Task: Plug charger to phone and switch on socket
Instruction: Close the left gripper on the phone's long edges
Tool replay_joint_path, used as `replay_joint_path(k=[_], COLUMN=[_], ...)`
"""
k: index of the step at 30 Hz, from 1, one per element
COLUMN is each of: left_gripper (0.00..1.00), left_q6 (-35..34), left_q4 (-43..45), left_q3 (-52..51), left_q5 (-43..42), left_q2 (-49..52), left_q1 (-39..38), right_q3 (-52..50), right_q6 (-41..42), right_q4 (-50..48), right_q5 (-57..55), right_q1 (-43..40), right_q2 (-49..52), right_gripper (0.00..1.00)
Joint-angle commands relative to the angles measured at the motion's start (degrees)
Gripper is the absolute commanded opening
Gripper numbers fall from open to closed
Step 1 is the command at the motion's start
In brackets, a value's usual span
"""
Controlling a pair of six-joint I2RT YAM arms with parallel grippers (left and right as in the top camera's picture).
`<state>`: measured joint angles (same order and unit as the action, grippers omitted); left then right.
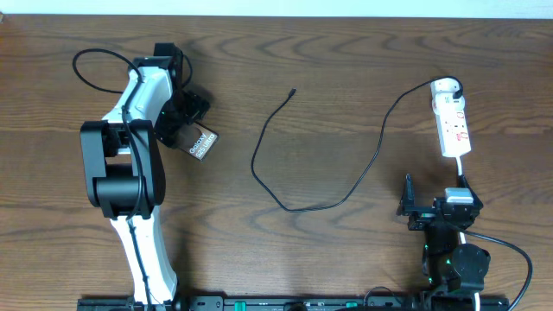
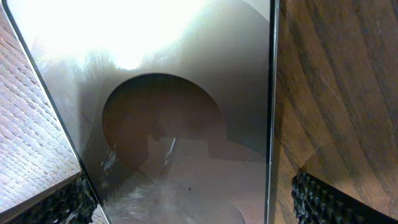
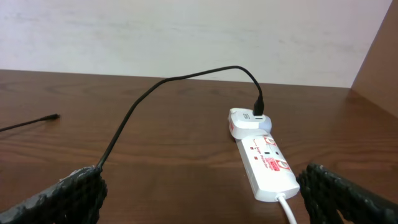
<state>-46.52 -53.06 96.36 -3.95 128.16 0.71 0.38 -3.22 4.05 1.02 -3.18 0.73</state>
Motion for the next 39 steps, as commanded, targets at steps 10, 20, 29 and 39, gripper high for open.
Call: replay_joint_path(k=[10, 20, 29, 39], left_gripper=[0.98, 0.98, 0.98, 0.91], left_q6=[-6.0, -10.0, -10.2, -10.1], left_q4=[-0.8, -0.4, -0.4, -0.2], left_q3=[-6.3, -6.3, -6.3, -6.3], left_q5=[0.3, 0.3, 0.1, 0.2], left_q2=[2.3, 2.3, 2.3, 2.3], left_q1=[-0.2, 0.7, 2.5, 2.4], right_q3=[-0.1, -0.1, -0.1, -0.1], right_q6=[-0.5, -0.5, -0.5, -0.5], right_q4=[0.3, 0.3, 0.3, 0.3], right_q5=[-0.5, -0.5, -0.5, -0.5], right_q1=[0.5, 0.5, 0.5, 0.5], right_q2=[0.0, 0.0, 0.0, 0.0], right_gripper=[0.99, 0.99, 0.99, 0.99])
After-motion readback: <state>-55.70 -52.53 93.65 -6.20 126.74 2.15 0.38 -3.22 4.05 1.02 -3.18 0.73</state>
